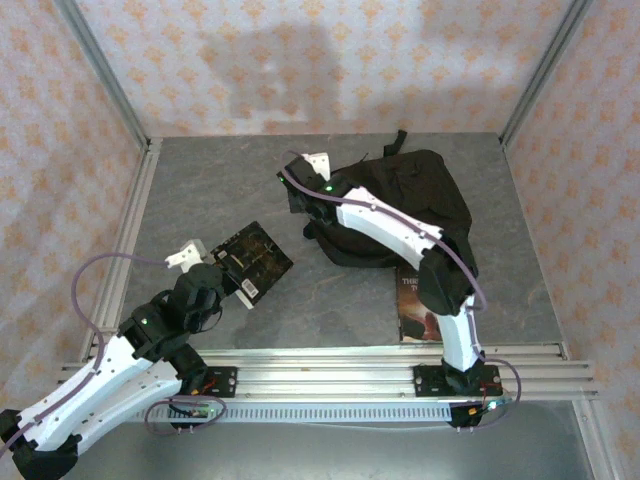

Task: Pack the student bag
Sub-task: Open the student bag at the center of the table.

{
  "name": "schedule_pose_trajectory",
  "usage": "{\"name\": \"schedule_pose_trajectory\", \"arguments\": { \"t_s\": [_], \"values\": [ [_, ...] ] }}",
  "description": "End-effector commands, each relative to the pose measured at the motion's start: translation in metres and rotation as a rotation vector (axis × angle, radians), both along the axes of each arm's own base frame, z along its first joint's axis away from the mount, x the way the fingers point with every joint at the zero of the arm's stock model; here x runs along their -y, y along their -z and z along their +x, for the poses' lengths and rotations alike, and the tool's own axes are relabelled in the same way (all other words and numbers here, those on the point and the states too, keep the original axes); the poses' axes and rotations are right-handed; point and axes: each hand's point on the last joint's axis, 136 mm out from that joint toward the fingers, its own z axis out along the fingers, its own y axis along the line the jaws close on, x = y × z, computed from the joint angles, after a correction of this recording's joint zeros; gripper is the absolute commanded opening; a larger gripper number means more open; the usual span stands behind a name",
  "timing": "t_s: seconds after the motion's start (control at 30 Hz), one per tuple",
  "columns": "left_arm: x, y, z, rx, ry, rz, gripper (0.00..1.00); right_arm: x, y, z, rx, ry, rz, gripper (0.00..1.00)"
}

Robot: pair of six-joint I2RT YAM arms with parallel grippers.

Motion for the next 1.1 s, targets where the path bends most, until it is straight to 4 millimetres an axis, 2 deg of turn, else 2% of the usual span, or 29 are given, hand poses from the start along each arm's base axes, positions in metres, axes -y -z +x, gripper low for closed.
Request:
{"name": "schedule_pose_trajectory", "arguments": {
  "t_s": [0.0, 0.2, 0.3, 0.37, 0.57, 0.63, 0.67, 0.8, 1.07],
  "values": [
    [0.000, -0.013, 0.008, 0.060, -0.013, -0.033, 0.00, 0.008, -0.002, 0.012, 0.038, 0.025, -0.101, 1.00],
    [-0.001, -0.011, 0.013, 0.056, -0.016, -0.043, 0.00, 0.010, 0.020, 0.032, 0.027, 0.060, -0.172, 0.91],
    [-0.001, -0.007, 0.016, 0.046, -0.015, -0.054, 0.00, 0.012, 0.032, 0.036, 0.014, 0.067, -0.189, 0.81],
    [0.002, -0.004, 0.019, 0.039, -0.006, -0.071, 0.00, 0.016, 0.037, 0.039, 0.016, 0.078, -0.204, 0.68],
    [0.003, 0.005, 0.022, 0.005, -0.002, -0.085, 0.00, 0.023, 0.033, 0.043, 0.044, 0.099, -0.205, 0.17],
    [0.002, 0.006, 0.022, 0.005, -0.006, -0.093, 0.00, 0.026, 0.028, 0.042, 0.051, 0.100, -0.191, 0.03],
    [0.001, 0.006, 0.023, 0.005, -0.009, -0.096, 0.00, 0.026, 0.026, 0.043, 0.055, 0.099, -0.181, 0.00],
    [0.001, 0.004, 0.023, 0.008, -0.006, -0.098, 0.00, 0.029, 0.011, 0.039, 0.064, 0.091, -0.118, 0.00],
    [0.001, -0.012, 0.024, 0.041, 0.002, -0.106, 0.00, 0.033, -0.039, 0.023, 0.105, 0.052, 0.041, 0.00]
  ]
}}
